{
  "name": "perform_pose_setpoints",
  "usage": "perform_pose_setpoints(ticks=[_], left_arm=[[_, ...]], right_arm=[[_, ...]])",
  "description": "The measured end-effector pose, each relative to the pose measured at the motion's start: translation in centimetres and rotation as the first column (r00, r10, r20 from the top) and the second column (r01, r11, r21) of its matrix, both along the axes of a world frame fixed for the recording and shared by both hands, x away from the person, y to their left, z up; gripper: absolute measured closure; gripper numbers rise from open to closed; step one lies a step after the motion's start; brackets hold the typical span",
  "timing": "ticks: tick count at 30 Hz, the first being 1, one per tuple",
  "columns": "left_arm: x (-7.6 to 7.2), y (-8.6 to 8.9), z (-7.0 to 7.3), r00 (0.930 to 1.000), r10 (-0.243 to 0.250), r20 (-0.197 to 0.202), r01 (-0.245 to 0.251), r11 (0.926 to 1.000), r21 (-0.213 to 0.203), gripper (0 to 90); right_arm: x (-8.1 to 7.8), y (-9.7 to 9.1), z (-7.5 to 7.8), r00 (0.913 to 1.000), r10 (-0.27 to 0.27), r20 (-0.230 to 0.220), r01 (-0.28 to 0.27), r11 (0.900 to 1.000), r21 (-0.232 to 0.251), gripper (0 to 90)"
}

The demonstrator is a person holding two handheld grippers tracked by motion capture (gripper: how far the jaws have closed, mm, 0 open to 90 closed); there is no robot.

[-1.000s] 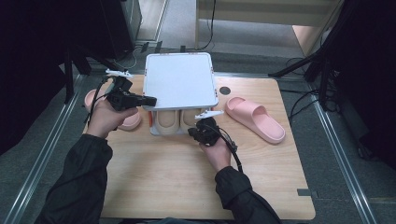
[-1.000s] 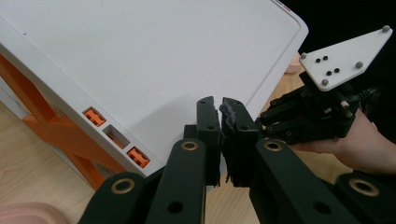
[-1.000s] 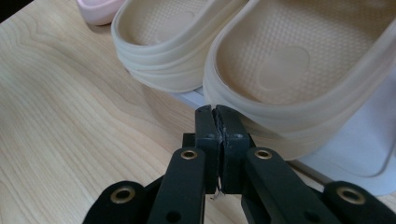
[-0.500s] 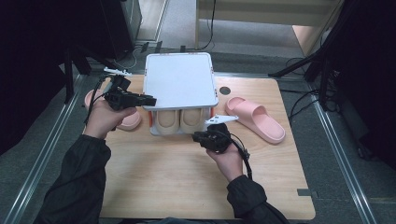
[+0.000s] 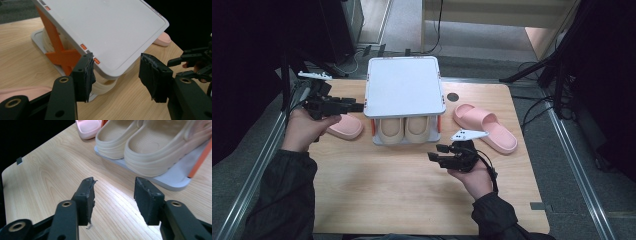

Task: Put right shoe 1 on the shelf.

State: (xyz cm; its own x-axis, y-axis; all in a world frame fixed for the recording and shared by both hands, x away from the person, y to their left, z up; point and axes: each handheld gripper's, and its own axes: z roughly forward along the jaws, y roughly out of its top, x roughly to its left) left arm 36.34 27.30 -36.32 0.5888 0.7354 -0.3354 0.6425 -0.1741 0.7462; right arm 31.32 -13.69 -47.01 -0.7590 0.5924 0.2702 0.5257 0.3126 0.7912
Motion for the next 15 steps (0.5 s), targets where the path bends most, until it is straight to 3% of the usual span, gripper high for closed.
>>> perform_pose_setpoints(ticks=[9, 15], left_arm=[[-0.9, 1.7, -0.9, 0.9989, 0.045, -0.008, -0.045, 0.9989, 0.015, 43.3], [-1.3, 2.6, -1.8, 0.9967, 0.08, -0.014, -0.08, 0.9967, 0.011, 44.5]], right_arm=[[-0.7, -1.3, 0.2, 0.999, 0.023, 0.039, -0.021, 0.9987, -0.047, 47.9], [-1.2, -1.9, 0.0, 0.9989, 0.035, 0.03, -0.033, 0.9975, -0.062, 47.8]])
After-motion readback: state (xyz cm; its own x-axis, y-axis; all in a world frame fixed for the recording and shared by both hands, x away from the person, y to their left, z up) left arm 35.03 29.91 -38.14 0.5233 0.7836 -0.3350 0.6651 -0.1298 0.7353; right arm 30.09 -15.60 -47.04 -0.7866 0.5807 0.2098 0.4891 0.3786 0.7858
